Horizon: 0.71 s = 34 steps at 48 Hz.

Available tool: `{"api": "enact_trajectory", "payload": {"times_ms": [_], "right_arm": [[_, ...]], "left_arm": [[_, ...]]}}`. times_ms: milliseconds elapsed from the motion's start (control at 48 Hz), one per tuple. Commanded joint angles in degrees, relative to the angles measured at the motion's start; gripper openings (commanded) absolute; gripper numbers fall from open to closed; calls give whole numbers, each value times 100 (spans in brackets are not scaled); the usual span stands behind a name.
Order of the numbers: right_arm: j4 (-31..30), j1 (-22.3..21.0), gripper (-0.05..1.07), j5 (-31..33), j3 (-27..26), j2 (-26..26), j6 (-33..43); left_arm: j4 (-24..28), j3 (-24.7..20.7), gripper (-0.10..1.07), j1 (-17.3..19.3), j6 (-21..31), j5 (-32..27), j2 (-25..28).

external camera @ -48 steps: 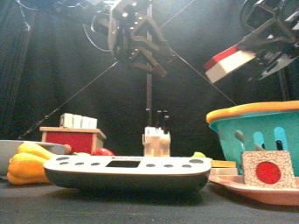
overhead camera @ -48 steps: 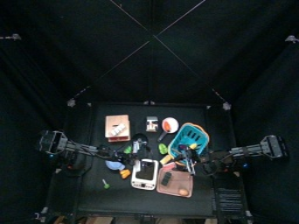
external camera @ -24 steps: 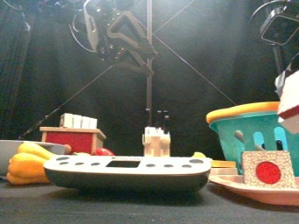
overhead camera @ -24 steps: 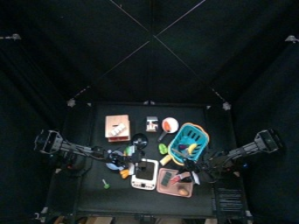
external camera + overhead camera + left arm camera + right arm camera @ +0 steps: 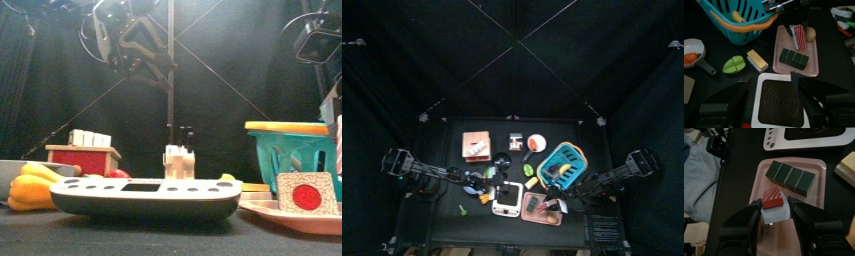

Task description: Place salmon on plate

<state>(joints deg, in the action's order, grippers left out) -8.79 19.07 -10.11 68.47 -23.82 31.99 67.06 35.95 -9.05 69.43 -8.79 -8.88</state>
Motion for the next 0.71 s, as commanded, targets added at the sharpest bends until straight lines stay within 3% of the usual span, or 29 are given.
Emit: {"api": "enact_trajectory", "payload": {"times_ms": [0,354,688], "right_arm": [[-35,-18,71,114,-202,-88,-26],[-404,-18,71,721,-554,-554,18],[308,360,71,1020,-554,-1020,35]], "left_arm": [[-9,-70,95,18,0,26,-44],[-26,-44,95,18,0,26,-35],[-105,0,95,18,9,26,-35]]}}
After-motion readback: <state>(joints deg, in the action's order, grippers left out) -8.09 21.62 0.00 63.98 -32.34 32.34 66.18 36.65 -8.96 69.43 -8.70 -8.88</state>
